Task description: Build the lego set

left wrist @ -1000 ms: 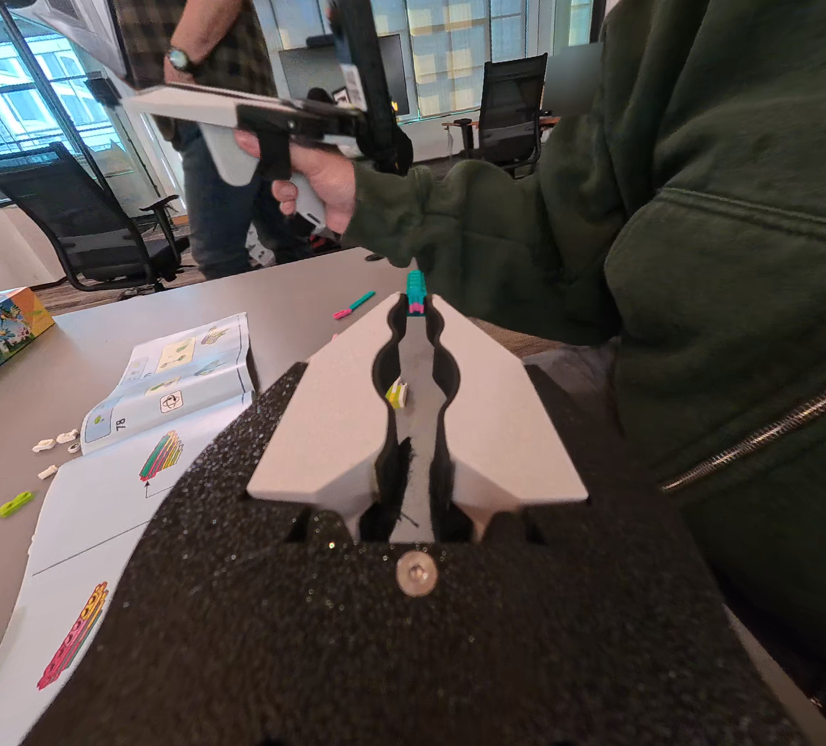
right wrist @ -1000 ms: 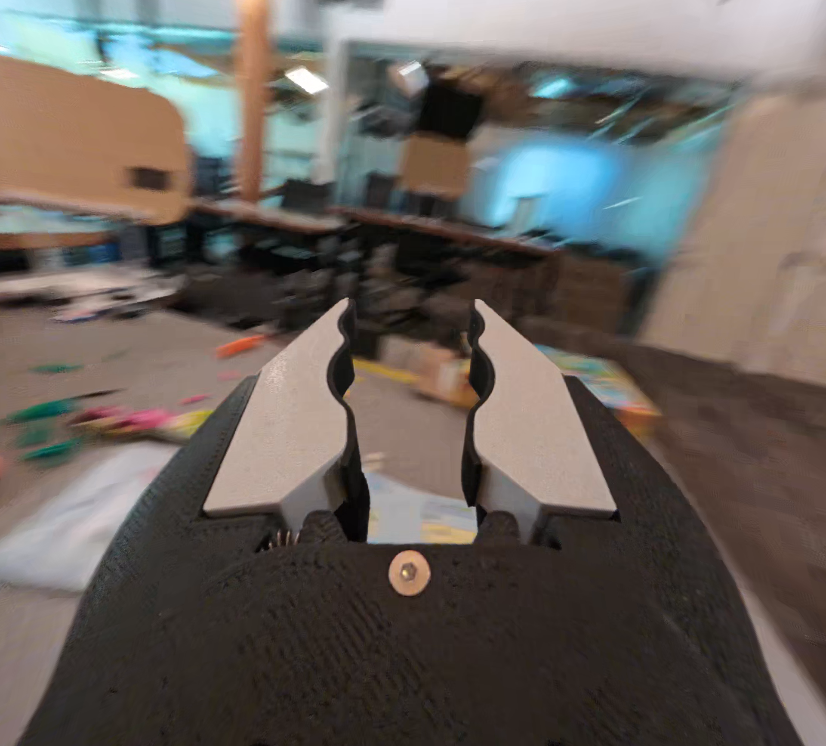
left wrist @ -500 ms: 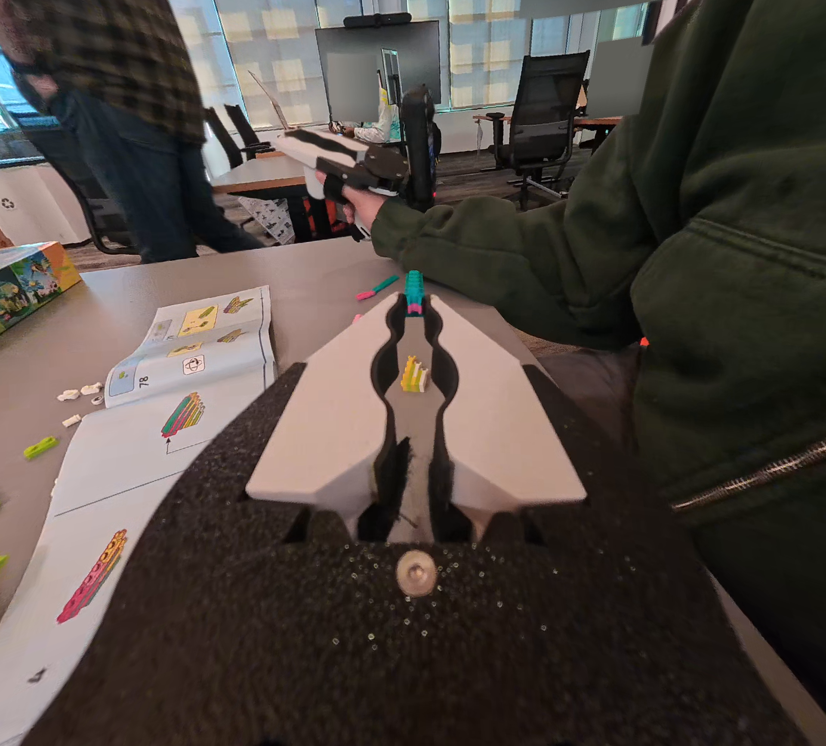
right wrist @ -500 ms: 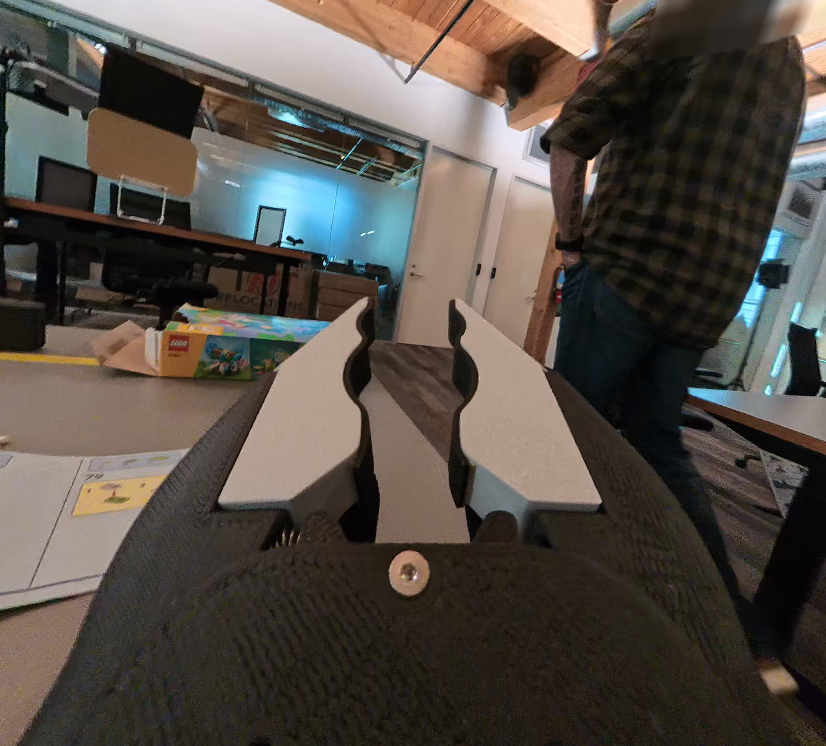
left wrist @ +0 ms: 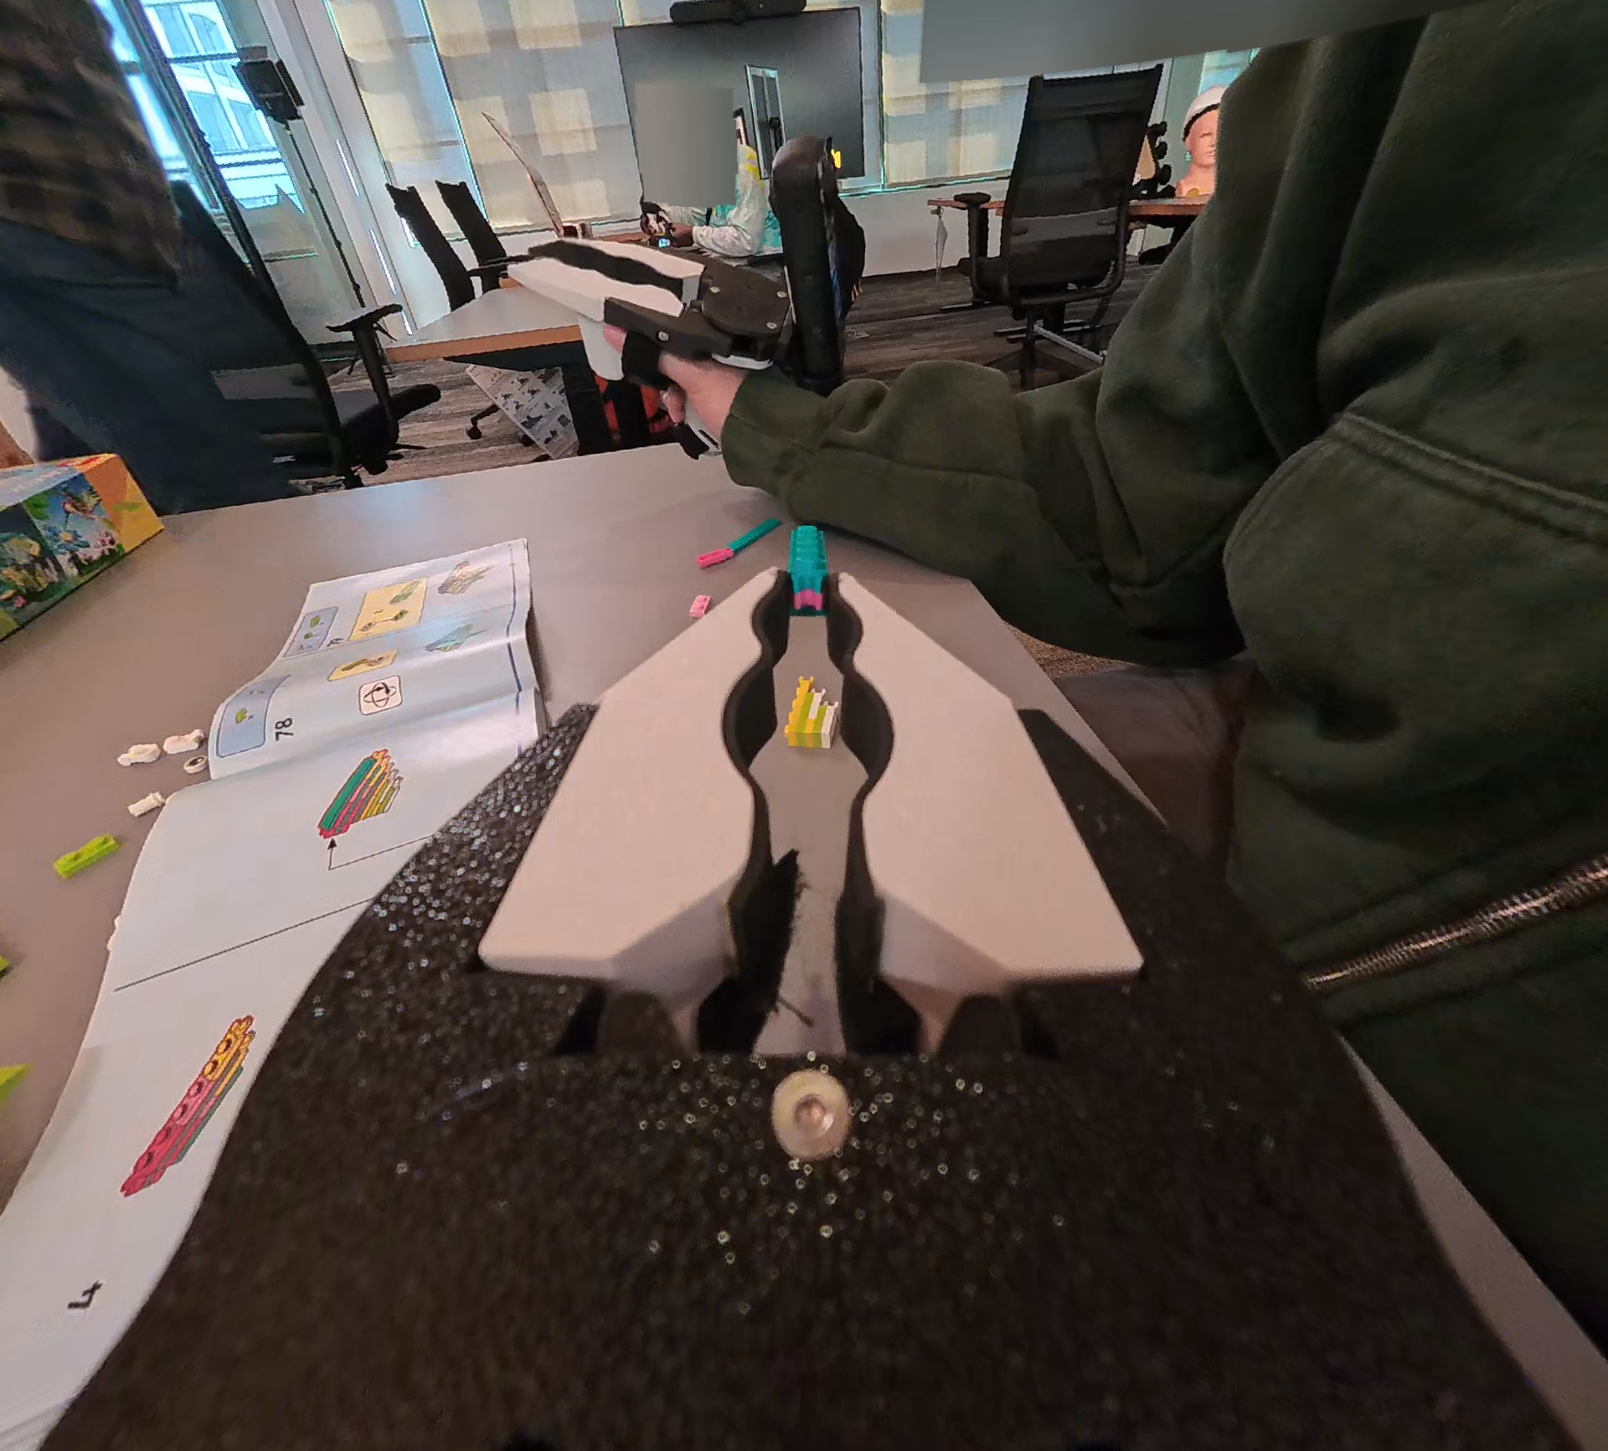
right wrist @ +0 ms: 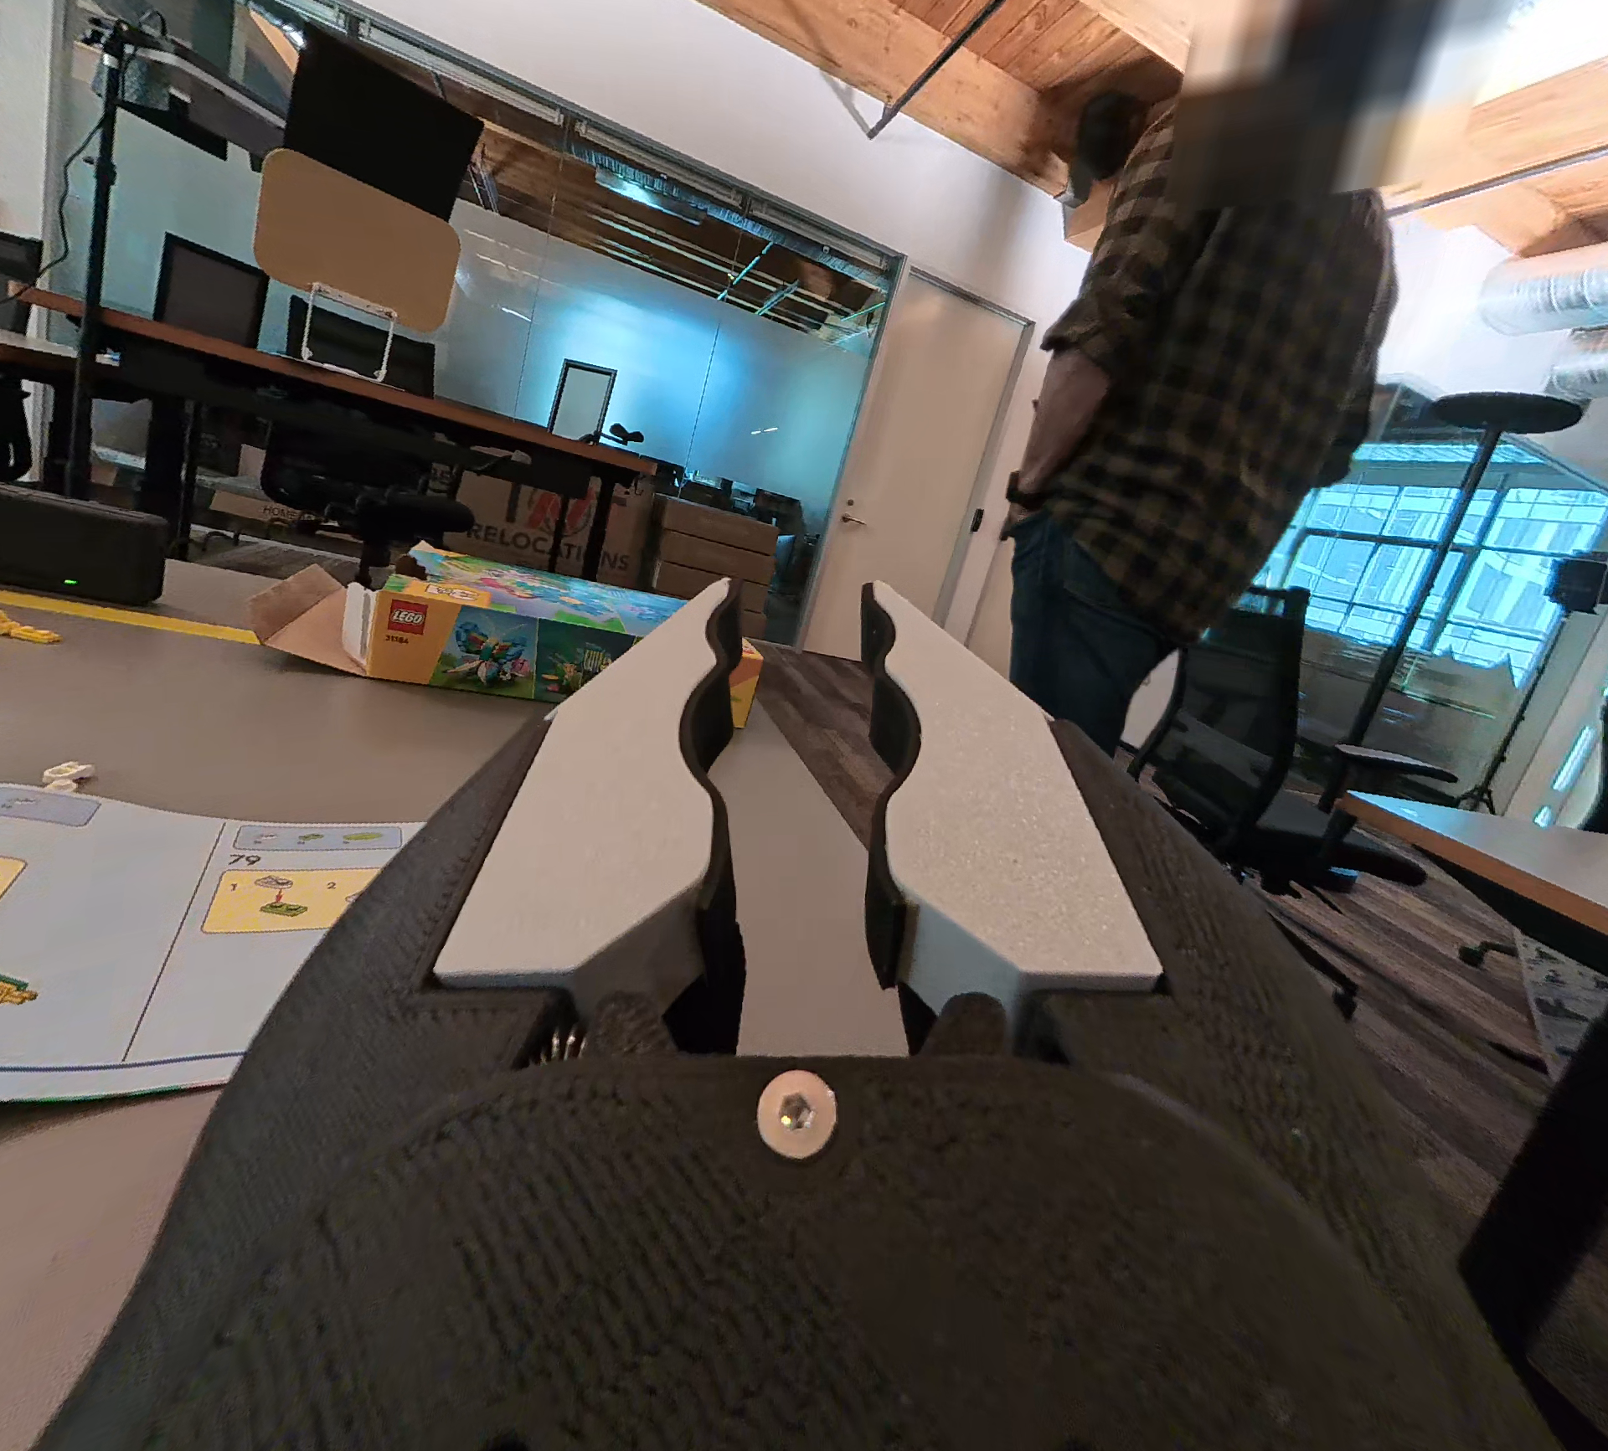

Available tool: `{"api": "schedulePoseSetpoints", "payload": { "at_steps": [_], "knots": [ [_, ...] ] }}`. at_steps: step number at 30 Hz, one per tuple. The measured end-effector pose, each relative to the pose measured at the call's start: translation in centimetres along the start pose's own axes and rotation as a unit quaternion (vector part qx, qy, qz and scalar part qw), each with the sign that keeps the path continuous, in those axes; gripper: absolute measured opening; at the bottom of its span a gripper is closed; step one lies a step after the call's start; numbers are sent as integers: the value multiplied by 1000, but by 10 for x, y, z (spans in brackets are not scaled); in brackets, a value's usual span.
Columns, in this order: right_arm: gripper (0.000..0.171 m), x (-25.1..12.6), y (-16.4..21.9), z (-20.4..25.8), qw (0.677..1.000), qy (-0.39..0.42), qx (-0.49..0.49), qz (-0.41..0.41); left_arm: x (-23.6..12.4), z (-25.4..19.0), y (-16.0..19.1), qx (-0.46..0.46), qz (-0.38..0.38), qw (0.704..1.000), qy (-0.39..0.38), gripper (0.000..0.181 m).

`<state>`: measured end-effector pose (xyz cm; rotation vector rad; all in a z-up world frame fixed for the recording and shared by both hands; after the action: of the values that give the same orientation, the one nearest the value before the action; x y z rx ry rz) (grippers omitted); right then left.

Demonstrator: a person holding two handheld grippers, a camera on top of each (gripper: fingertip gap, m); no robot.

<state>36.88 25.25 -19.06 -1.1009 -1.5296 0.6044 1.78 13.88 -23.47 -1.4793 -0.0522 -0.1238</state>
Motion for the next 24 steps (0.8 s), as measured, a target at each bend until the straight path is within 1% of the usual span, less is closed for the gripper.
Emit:
{"api": "schedulePoseSetpoints", "payload": {
  "at_steps": [24],
  "knots": [
    [23,2,1,3,1000,-10,-6,4,-1,0,-1,3,-1,1000,-2,6]
  ]
}}
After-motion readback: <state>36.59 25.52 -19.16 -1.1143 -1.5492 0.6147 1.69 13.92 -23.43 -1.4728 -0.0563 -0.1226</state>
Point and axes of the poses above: each gripper's, where its closed fingertips meet, x out along the fingers, y out of its underside, z = x × y across the jaws, the point moved 4 cm from there along -x, back along the fingers, and after that the axes turned 7 degrees about -z, right-handed, at the moved point
